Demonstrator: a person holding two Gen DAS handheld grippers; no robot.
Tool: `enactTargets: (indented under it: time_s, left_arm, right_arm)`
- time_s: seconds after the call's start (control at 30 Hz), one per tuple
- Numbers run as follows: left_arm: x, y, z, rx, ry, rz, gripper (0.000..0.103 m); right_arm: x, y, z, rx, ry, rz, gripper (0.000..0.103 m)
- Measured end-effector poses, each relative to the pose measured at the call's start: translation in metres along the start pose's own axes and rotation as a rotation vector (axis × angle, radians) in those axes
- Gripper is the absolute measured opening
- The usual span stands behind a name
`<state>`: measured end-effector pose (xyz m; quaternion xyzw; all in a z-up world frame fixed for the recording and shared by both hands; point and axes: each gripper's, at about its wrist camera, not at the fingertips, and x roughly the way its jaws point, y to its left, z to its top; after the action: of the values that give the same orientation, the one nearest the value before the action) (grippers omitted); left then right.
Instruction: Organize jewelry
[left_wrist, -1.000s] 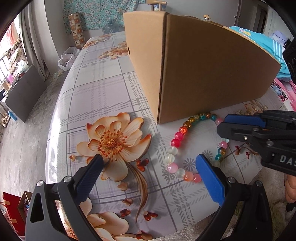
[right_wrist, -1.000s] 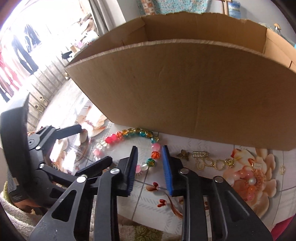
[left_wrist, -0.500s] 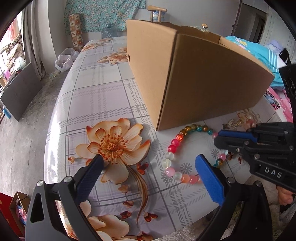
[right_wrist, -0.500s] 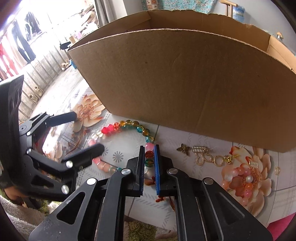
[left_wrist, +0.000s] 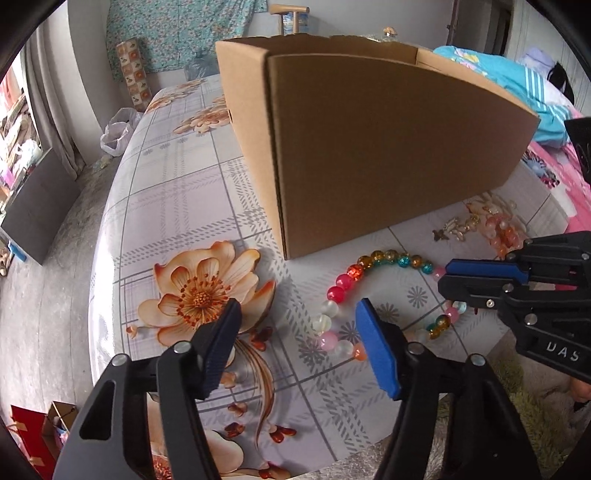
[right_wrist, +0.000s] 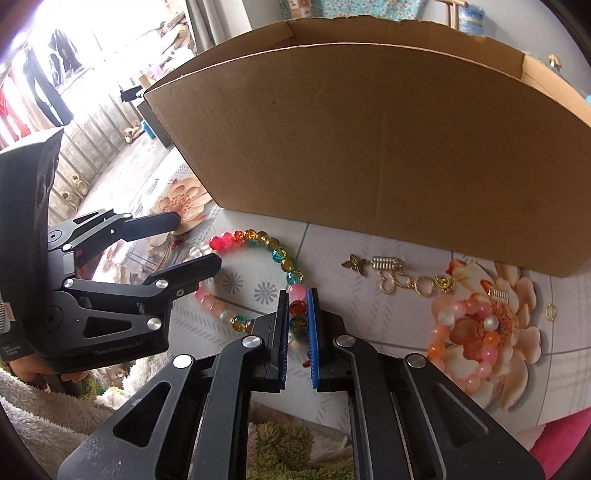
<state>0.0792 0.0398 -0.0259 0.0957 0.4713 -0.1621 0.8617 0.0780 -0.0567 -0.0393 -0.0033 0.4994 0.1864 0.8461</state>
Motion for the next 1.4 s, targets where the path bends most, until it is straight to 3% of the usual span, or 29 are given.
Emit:
enactTargets:
  time_s: [0.2,0.3,0.57,0.8,0.9,1.1,1.4]
  left_arm:
    - [-0.001,-0.006,0.002,-0.005,0.011,-0.029,0.045]
    - [-0.005,-0.012,0.000,-0.034,0.014,-0.119,0.039]
    - [-0.005,-0.018,0.000,-0.064,0.016,-0.178,0.039]
    - [0.003,-0.018,0.009,-0.004,-0.001,-0.096,0.037]
    - [0.005,-0.025,0.009,0.035,-0.011,-0.034,0.029]
    - [0.004,-0.030,0.008,0.069,-0.017,-0.018,0.011]
    - [0.004,-0.028,0.007,0.061,-0.016,-0.021,0.010]
  right_arm:
    - [0.001,-0.009,0.005,0.030,-0.004,0.035,0.008]
    - [0.000,-0.015,0.006,0.043,-0.006,0.050,0.008]
    - [-0.002,-0.028,-0.001,0.066,-0.016,0.084,0.008]
    - [-0.010,-0.043,-0.004,0.074,-0.023,0.101,0.008]
    - [-0.011,-0.044,-0.004,0.087,-0.026,0.113,0.008]
    - [-0.013,-0.051,-0.005,0.093,-0.028,0.114,0.008]
    - [-0.013,-0.044,-0.003,0.063,-0.028,0.077,0.010]
